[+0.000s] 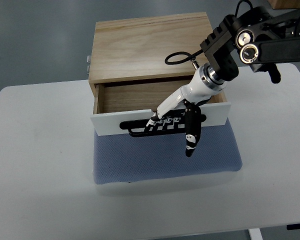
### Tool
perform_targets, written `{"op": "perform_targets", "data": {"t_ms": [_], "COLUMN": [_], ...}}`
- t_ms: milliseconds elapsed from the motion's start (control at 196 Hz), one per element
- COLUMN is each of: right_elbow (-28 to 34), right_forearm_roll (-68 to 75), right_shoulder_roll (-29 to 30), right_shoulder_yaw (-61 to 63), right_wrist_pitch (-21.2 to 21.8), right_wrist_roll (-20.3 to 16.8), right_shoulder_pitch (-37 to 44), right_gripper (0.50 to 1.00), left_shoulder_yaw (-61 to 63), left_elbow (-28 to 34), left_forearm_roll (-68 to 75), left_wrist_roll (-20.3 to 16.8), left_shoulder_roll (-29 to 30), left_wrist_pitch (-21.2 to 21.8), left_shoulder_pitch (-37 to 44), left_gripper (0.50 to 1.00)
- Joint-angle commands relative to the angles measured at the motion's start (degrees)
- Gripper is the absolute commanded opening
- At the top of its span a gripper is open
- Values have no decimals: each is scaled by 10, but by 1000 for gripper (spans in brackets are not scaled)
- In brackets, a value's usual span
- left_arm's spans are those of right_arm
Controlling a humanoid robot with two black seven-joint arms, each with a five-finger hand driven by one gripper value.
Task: Open wood drawer with right hand
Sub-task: 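Pull the handle toward the robot with the right hand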
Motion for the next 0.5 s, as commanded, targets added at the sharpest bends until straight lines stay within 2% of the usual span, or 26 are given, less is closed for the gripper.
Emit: {"op": "perform_targets", "data": {"t_ms": [0,495], "right_elbow": [0,-2], "right_forearm_roll": [-1,-29], "right_shoulder_roll": [-2,-10], "right_shoulder_yaw": [-1,-9], "right_wrist_pitch": [0,-3], "right_wrist_roll": [-1,-9], "right_shoulder_pitch": [1,7], "right_gripper": [942,940], "left_shoulder_yaw": [0,0], "left_elbow": [0,0], "left_forearm_roll": [0,0], "left_wrist_roll": [0,0], "left_shoulder_roll": [0,0], "left_wrist_pitch": [0,0], "left_shoulder_pitch": [0,0], "left_gripper": [1000,1000]}}
